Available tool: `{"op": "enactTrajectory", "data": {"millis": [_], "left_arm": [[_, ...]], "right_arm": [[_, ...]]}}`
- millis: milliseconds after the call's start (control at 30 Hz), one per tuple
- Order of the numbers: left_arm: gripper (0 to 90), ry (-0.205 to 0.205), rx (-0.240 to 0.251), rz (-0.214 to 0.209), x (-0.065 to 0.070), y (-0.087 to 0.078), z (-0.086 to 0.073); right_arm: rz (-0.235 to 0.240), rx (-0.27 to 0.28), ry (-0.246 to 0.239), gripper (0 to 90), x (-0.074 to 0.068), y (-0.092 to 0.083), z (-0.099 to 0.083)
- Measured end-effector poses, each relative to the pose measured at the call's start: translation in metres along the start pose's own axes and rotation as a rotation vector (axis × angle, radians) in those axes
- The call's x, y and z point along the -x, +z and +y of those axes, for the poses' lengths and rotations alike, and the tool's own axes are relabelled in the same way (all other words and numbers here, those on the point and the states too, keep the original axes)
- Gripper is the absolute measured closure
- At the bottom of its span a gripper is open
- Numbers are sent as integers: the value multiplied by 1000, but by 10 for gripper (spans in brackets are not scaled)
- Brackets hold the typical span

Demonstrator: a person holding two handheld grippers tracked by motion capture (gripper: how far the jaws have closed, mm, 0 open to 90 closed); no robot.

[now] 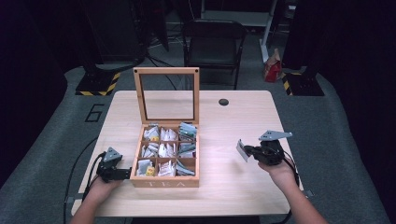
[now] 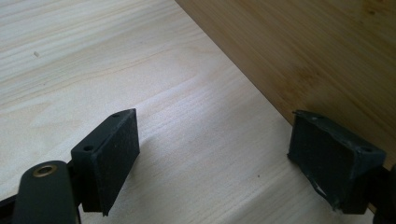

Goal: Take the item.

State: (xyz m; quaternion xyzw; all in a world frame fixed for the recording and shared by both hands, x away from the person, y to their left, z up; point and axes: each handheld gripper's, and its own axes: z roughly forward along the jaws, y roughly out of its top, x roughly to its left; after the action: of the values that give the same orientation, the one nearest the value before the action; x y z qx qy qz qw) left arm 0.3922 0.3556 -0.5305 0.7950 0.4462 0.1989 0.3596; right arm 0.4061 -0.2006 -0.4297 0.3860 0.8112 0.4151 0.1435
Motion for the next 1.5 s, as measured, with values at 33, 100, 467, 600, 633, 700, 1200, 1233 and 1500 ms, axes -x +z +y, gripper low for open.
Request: {"op": "enactTrajectory", "data": {"millis": [33,100,467,600,633,700,1200,1233,1500], "left_arm": [[159,1,0,0,0,0,0],[158,-1,0,0,0,0,0],[158,0,0,0,0,0,0],[158,2,0,0,0,0,0],[158,-1,0,0,0,0,0],[159,-2,0,0,0,0,0],[158,-2,0,0,0,0,0],[158,-2,0,0,0,0,0],[158,-2,1,-1,0,0,0]], "right_arm": [[-1,0,6,899,1,0,-2],[-5,-2,7,899,2,1,-4],[-25,-23,15,898,6,5,-17],[-30,-29,20,898,7,7,-22],[-33,-34,16,898,7,7,-23],[-47,-38,9,898,7,9,-25],[-35,-62,-6,896,1,18,-35],[-34,-67,-5,896,-1,19,-36],[-17,-90,-18,895,-11,30,-44]]}}
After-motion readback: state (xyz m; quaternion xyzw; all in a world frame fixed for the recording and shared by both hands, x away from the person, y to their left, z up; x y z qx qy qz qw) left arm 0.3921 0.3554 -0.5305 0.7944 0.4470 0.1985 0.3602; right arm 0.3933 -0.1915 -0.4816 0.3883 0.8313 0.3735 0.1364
